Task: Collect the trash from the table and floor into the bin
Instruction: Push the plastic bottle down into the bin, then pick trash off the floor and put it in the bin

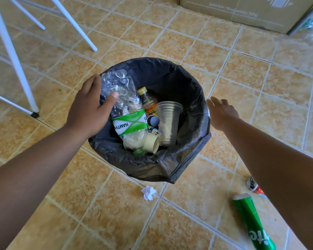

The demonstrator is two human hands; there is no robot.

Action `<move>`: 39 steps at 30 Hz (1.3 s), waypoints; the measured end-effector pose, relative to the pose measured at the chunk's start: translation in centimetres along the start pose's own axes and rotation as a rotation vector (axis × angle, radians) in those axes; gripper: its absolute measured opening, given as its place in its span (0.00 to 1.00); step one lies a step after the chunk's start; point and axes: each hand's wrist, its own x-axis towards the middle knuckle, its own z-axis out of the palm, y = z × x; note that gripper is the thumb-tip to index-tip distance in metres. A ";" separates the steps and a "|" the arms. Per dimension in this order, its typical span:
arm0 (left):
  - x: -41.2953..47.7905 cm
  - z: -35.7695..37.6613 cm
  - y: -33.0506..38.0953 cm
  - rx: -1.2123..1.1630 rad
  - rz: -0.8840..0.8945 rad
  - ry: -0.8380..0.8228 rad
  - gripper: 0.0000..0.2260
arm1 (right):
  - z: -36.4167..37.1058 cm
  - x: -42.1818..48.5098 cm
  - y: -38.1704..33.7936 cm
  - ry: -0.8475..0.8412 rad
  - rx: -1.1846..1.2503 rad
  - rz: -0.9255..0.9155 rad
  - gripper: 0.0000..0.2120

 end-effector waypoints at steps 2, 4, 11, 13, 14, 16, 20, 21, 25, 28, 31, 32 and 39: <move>0.0 0.0 0.1 0.000 -0.001 -0.005 0.35 | -0.3 0.1 -0.3 0.015 -0.058 0.039 0.34; 0.0 -0.1 0.2 0.000 -0.007 -0.010 0.35 | -0.6 -0.1 -0.7 0.018 -0.112 0.062 0.32; 0.0 0.0 0.3 0.058 -0.003 -0.023 0.38 | 0.1 -1.8 -2.0 0.085 0.114 0.018 0.25; 0.0 -0.1 0.4 0.087 0.001 -0.022 0.38 | 0.2 -2.3 -2.0 0.108 0.122 -0.002 0.23; 0.0 -0.1 0.4 0.103 0.002 -0.020 0.38 | 0.1 -2.4 -2.0 0.135 0.142 -0.010 0.22; -0.1 -0.1 0.6 0.137 0.002 -0.024 0.37 | -0.4 -2.6 -1.8 0.180 0.197 -0.006 0.20; -0.1 -0.3 0.9 0.197 -0.004 -0.061 0.38 | -3.0 -2.0 -0.7 0.309 0.496 0.131 0.26; -0.1 -0.3 0.9 0.206 -0.002 -0.066 0.38 | -4.2 -1.9 -0.5 0.390 0.631 0.164 0.27; -0.1 -0.4 1.0 0.249 0.004 -0.075 0.38 | -10.6 -3.5 -1.1 0.716 1.100 0.130 0.28; -0.2 -0.5 1.0 0.292 0.007 -0.095 0.39 | -14.2 -5.9 -3.7 0.747 1.313 -0.115 0.25; -0.1 -0.5 1.1 0.336 0.008 -0.112 0.40 | -15.6 -8.4 -6.9 0.550 1.143 -0.348 0.26; -0.1 -0.6 1.1 0.355 0.009 -0.115 0.41 | -15.6 -8.9 -7.8 0.494 0.983 -0.391 0.27; -0.3 -0.7 1.0 0.393 0.042 -0.097 0.41 | -13.3 -10.1 -10.4 0.406 0.243 -0.442 0.31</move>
